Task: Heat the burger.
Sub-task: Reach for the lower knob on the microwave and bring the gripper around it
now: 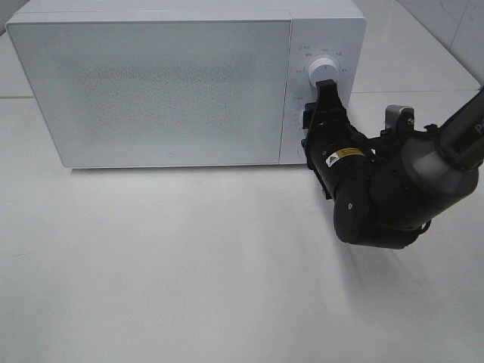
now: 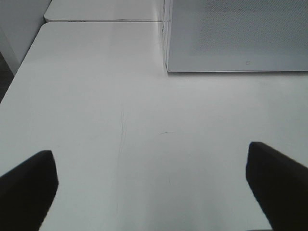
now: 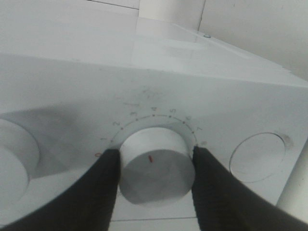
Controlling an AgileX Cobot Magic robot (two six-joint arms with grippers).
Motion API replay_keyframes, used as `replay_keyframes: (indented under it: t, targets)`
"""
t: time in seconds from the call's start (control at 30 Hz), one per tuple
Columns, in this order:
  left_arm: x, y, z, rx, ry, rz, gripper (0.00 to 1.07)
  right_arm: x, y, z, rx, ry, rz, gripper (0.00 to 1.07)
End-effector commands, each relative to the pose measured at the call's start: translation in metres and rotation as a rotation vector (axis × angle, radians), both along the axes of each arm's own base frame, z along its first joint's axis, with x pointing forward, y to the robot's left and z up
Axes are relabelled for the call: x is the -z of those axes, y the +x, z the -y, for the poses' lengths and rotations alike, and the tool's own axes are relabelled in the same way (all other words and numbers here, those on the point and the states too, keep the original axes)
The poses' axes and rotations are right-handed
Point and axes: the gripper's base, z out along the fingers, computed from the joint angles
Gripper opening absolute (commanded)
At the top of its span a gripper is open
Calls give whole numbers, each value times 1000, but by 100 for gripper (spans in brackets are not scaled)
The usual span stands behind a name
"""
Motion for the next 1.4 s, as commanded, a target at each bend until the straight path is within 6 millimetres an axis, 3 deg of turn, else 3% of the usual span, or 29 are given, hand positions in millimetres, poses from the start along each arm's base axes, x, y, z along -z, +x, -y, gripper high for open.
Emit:
replay_keyframes:
  t: [0.03,1.4]
  targets:
    - [0,-2,0,0,-2,24,100,-37,11,-22,-129,64,269,14]
    - [0,-2,0,0,-2,24,100,-34,13,-7,27,164,236,19]
